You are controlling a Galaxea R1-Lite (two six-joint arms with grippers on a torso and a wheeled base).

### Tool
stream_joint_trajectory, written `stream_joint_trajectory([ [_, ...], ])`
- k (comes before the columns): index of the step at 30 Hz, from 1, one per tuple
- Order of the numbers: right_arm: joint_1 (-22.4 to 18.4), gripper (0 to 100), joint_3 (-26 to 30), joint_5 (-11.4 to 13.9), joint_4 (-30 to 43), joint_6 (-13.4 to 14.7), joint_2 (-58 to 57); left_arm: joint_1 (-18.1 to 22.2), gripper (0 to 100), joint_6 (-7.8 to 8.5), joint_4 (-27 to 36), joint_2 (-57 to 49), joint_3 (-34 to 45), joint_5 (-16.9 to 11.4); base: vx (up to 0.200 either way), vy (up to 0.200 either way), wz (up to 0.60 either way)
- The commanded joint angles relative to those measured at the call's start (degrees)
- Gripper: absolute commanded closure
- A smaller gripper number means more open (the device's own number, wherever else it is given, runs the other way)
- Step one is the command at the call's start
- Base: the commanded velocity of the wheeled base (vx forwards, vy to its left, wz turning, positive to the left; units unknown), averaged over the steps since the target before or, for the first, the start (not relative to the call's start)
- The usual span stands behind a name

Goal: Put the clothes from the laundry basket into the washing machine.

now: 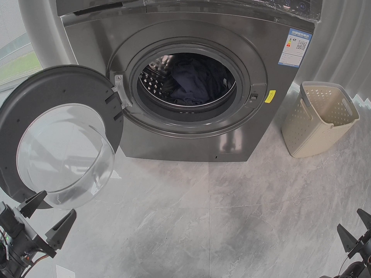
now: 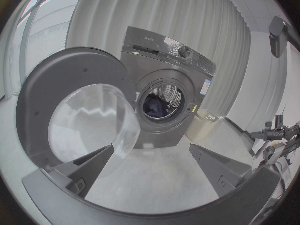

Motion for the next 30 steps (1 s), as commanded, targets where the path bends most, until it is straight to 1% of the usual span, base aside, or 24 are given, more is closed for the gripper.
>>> stream_joint_trajectory([
  [1,-6.11,0,1.87,-0.91,8.34,0.20,-14.99,17.13,0,2.77,20.70,-27.38,0.99,-7.15,0.000,0.000,0.00],
  [4,-6.19,0,1.87,-2.32,8.60,1.25,-14.90,22.49,0,2.68,34.23,-37.67,0.99,-10.58,0.000,0.000,0.00],
  [5,-6.28,0,1.87,-2.58,8.60,1.34,-14.90,23.02,0,2.68,35.46,-38.63,0.99,-10.84,0.000,0.000,0.00],
  [6,-6.28,0,1.87,-5.04,8.60,1.60,-14.90,25.48,0,2.68,41.44,-41.80,0.99,-11.63,0.000,0.000,0.00],
  [7,-6.63,0,1.87,-6.36,8.69,1.51,-14.73,26.01,0,1.80,42.76,-41.27,0.99,-11.37,0.000,0.000,0.00],
  [8,-7.25,0,1.87,-7.24,8.69,1.43,-14.73,26.71,0,-0.13,42.05,-40.92,0.99,-10.84,0.000,0.000,0.00],
  [9,-7.25,0,1.87,-7.24,8.69,1.43,-14.73,26.71,0,-0.13,42.05,-40.92,0.99,-10.84,0.000,0.000,0.00],
  [10,-9.80,0,1.87,-7.24,8.69,0.81,-14.90,29.08,0,-2.85,41.35,-40.92,0.99,-10.49,0.000,0.000,0.00],
  [11,-12.26,0,1.87,-6.27,8.95,0.37,-15.43,30.75,0,-3.29,41.44,-40.92,0.99,-10.93,0.000,0.000,0.00],
  [12,-15.07,0,1.87,-4.25,9.13,0.11,-16.31,32.60,0,-2.85,41.44,-41.10,0.99,-11.46,0.000,0.000,0.00],
  [13,-16.65,0,1.87,-2.32,9.22,0.37,-16.93,34.88,0,-2.24,41.53,-42.06,0.99,-13.21,0.000,0.000,0.00],
  [14,-16.65,0,1.87,0.23,9.48,-0.07,-18.16,36.99,0,-0.83,41.53,-44.61,0.99,-16.91,0.000,0.000,0.00],
  [15,-15.69,0,1.87,1.72,9.74,-0.60,-19.30,37.34,0,1.10,41.44,-45.67,0.99,-19.37,0.000,0.000,0.00],
  [16,-15.25,0,1.87,3.13,10.53,-1.83,-19.91,36.73,0,2.95,41.53,-45.14,0.99,-20.16,0.000,0.000,0.00],
  [17,-15.07,0,1.87,3.39,11.68,-2.79,-20.09,36.46,0,4.00,41.61,-45.14,0.99,-19.28,0.000,0.000,0.00],
  [18,-14.89,0,1.87,3.39,12.12,-3.06,-20.09,36.03,0,4.35,41.70,-45.84,0.99,-17.52,0.000,0.000,0.00],
  [19,-14.89,0,1.87,3.48,12.12,-2.53,-20.09,36.20,0,5.23,42.32,-46.10,0.99,-15.41,0.000,0.000,0.00],
  [20,-14.81,0,1.78,3.39,12.20,-1.74,-20.09,36.03,0,4.35,43.37,-46.10,0.90,-12.86,0.000,0.000,0.00],
  [21,-14.89,0,1.78,3.39,12.12,-1.74,-20.09,35.85,0,3.65,44.34,-45.84,0.72,-11.63,0.000,0.000,0.00],
  [22,-14.89,0,1.78,3.39,12.12,-2.00,-20.09,35.85,0,2.86,44.78,-45.67,0.55,-11.72,0.000,0.000,0.00],
  [23,-14.89,0,1.87,3.66,11.94,-2.88,-20.09,35.94,0,2.59,44.78,-46.10,0.81,-12.95,0.000,0.000,0.00],
  [24,-14.98,0,1.87,3.92,11.94,-4.02,-20.09,36.11,0,3.30,45.57,-46.10,0.99,-14.53,0.000,0.000,0.00],
  [27,-14.81,0,1.87,5.85,11.94,-4.38,-20.09,35.94,0,5.23,45.66,-46.10,0.99,-15.41,0.000,0.000,0.00],
  [30,-14.72,0,1.78,6.21,12.38,-4.64,-20.00,35.94,0,5.14,45.66,-46.10,0.99,-15.41,0.000,0.067,0.00],
])
